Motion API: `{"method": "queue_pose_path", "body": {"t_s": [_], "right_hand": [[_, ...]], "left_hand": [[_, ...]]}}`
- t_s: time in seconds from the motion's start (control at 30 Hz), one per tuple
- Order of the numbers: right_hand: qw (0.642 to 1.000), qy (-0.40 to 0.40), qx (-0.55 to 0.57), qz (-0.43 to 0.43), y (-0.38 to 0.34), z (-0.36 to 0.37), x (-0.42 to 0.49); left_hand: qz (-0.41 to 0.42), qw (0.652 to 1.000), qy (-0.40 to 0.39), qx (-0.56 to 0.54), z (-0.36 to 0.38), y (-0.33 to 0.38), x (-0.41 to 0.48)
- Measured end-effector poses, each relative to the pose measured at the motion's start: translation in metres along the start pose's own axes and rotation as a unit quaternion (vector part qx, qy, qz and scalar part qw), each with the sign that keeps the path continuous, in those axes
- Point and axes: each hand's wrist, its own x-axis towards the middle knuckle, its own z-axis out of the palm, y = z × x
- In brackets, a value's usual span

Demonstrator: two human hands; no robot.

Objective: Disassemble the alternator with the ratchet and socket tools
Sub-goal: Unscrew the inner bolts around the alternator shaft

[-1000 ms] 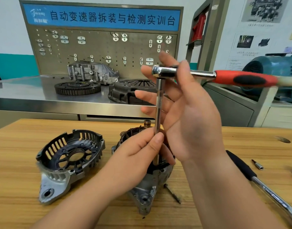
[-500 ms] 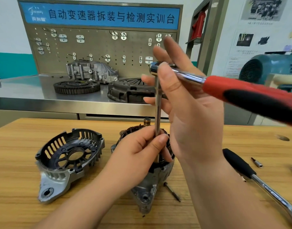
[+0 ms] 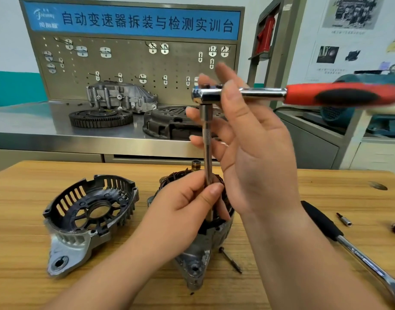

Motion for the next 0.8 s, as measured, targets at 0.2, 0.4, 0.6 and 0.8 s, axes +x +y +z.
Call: {"method": "queue_pose_path", "body": {"t_s": [0.2,0.4,0.6,0.8], "right_hand": [[0.999,-0.025,0.031,0.013,-0.0011,0.0018,0.0005],[0.993,-0.009,0.081,0.089,-0.0006,-0.0014,0.0031],[0.999,-0.022,0.0,-0.024,0.0,0.0028,0.0001],[0.997,-0.025,0.057,0.035,-0.0004,0.0014,0.001]], "left_hand": [[-0.007,0.999,-0.012,-0.029,-0.0008,0.0019,-0.0005],[-0.001,0.999,-0.031,-0.022,-0.0026,0.0034,0.0005],[-0.007,1.0,0.005,-0.011,-0.0002,-0.0007,0.0013],[0.001,0.998,-0.03,-0.047,-0.0027,-0.0006,-0.0002]]}}
